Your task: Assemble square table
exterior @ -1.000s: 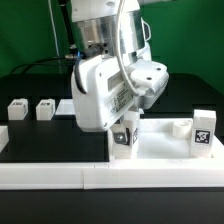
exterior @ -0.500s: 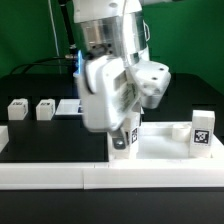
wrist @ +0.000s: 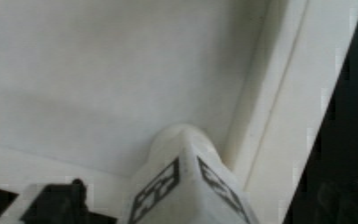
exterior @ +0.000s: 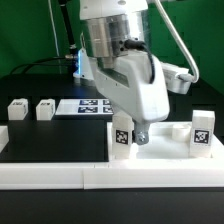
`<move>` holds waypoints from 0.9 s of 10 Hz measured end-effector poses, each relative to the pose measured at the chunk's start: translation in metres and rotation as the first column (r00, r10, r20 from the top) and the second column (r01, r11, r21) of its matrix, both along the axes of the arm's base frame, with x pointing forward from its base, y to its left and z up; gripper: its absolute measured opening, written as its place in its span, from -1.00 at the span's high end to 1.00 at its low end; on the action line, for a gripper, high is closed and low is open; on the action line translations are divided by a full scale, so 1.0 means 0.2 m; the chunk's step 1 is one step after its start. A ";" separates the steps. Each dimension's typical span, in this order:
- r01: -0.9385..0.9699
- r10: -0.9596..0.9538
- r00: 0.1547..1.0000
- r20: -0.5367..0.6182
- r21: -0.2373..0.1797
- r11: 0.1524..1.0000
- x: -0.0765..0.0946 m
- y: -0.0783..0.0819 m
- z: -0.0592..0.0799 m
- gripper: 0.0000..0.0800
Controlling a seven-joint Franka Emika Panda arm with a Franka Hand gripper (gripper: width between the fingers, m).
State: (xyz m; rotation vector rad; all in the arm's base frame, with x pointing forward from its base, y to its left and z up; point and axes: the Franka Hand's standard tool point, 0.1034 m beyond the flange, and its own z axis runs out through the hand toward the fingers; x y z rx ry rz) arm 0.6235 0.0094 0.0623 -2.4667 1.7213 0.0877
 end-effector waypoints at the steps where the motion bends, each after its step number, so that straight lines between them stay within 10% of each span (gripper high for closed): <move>1: -0.205 0.205 0.978 0.028 -0.026 0.978 0.00 -0.02 0.00 -0.62; 5: -0.576 0.580 0.813 0.052 -0.076 0.814 0.01 -0.01 -0.01 -0.62; 7: -0.544 0.548 0.835 0.049 -0.074 0.836 0.01 -0.01 -0.01 0.06; 9: -0.429 0.432 0.901 0.037 -0.063 0.901 0.00 -0.02 -0.01 0.29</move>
Offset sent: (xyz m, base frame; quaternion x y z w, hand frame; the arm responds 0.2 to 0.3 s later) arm 0.0027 0.0124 -0.0003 0.0042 0.0052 -0.3543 0.9351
